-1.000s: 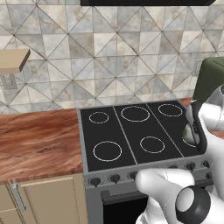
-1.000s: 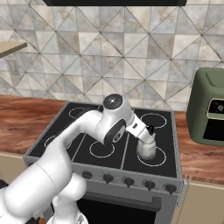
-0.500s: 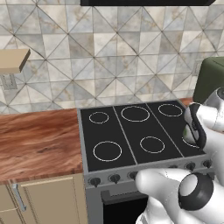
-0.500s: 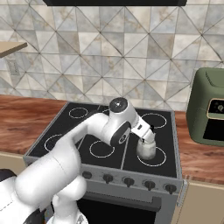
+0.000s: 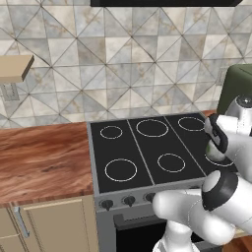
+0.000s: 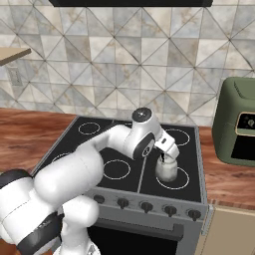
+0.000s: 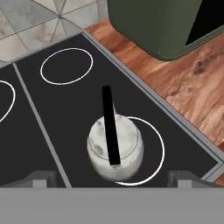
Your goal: The kettle is done boiling. Turn off the stove, then wait for 300 timesteps before moving the kettle to the dining table.
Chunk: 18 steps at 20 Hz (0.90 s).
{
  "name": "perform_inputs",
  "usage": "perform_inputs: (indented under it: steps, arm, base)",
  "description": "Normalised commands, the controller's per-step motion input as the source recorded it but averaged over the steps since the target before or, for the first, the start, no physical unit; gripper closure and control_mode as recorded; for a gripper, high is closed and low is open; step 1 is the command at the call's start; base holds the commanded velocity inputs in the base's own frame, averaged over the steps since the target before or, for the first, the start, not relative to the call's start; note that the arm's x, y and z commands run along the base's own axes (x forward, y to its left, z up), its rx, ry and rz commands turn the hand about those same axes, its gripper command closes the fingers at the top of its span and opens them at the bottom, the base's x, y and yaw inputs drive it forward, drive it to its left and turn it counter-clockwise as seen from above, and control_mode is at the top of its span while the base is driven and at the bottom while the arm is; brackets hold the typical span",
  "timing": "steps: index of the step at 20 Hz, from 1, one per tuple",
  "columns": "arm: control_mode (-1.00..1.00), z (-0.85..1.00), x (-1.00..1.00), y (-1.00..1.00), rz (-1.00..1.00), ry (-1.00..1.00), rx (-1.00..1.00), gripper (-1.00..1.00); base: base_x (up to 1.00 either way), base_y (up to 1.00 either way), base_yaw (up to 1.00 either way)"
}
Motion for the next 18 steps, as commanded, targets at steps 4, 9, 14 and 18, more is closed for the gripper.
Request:
perform_inputs:
  steps: [4,9,14,18]
  arm:
    - [-1.0,-0.2,0.16,-0.11,0.0,0.05,0.0,-1.0]
    - [-1.0,-0.17,0.03,-0.18,0.0,0.01,0.0,-1.0]
    - [-1.0,-0.14,0.09,-0.11,0.0,0.0,0.0,-1.0]
    - [-1.0,-0.11,0.22,0.0,0.0,0.03,0.0,-1.0]
  base:
    - [0.0,0.0,0.0]
    - [0.0,0.0,0.0]
    - [0.0,0.0,0.0]
    - [0.0,0.0,0.0]
